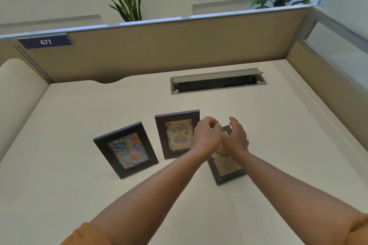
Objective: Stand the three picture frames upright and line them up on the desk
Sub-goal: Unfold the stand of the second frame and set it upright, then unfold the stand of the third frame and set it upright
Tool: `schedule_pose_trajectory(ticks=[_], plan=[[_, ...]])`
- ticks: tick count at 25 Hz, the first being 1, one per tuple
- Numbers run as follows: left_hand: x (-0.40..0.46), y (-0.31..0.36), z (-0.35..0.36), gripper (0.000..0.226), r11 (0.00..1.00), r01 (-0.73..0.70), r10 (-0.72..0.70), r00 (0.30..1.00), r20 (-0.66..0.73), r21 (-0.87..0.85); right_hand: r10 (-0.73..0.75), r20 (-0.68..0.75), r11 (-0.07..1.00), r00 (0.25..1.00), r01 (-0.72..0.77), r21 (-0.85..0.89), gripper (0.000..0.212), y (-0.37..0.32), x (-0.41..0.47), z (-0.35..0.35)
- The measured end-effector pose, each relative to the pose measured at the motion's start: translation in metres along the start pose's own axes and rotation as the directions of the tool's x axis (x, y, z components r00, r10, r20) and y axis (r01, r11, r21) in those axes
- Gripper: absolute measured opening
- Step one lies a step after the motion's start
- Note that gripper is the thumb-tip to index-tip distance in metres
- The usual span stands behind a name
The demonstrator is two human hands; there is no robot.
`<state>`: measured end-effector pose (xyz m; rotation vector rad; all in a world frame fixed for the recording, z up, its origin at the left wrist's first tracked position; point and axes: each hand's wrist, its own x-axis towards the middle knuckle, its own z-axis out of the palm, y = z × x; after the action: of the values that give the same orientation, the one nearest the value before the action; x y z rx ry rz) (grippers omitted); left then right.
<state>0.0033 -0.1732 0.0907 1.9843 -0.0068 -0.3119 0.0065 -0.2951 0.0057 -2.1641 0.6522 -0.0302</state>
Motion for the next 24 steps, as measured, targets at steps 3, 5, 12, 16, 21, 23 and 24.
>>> schedule_pose_trajectory(ticks=[3,5,12,16,21,23,24], plan=[[-0.012,-0.010,0.033,0.016,0.889,0.454,-0.431,0.869,0.244,-0.049,0.111,0.082,0.975,0.990,-0.093,-0.204,0.071,0.032,-0.003,-0.021],[-0.009,-0.014,0.048,0.017,0.849,0.525,-0.508,0.839,0.194,-0.051,0.094,0.160,0.980,0.983,-0.063,-0.187,0.053,0.046,-0.007,-0.025],[-0.004,-0.014,0.076,0.075,0.675,0.570,-0.649,0.761,-0.010,-0.469,0.024,0.245,0.986,0.969,0.017,-0.163,0.065,0.065,-0.007,-0.029],[-0.002,-0.028,0.082,0.061,0.629,0.561,-0.679,0.733,-0.029,-0.538,0.004,0.236,0.990,0.972,0.030,-0.140,0.067,0.073,-0.007,-0.033],[0.004,-0.035,0.088,0.027,0.657,0.559,-0.626,0.778,0.046,-0.506,-0.040,0.209,0.991,0.977,0.066,-0.119,0.061,0.083,-0.012,-0.036],[0.005,-0.034,0.088,0.022,0.723,0.528,-0.582,0.813,0.019,-0.447,-0.081,0.209,0.991,0.975,0.101,-0.086,0.057,0.087,-0.013,-0.038],[0.006,-0.034,0.087,0.022,0.761,0.511,-0.559,0.829,-0.003,-0.401,-0.118,0.207,0.989,0.971,0.133,-0.060,0.056,0.089,-0.013,-0.042]])
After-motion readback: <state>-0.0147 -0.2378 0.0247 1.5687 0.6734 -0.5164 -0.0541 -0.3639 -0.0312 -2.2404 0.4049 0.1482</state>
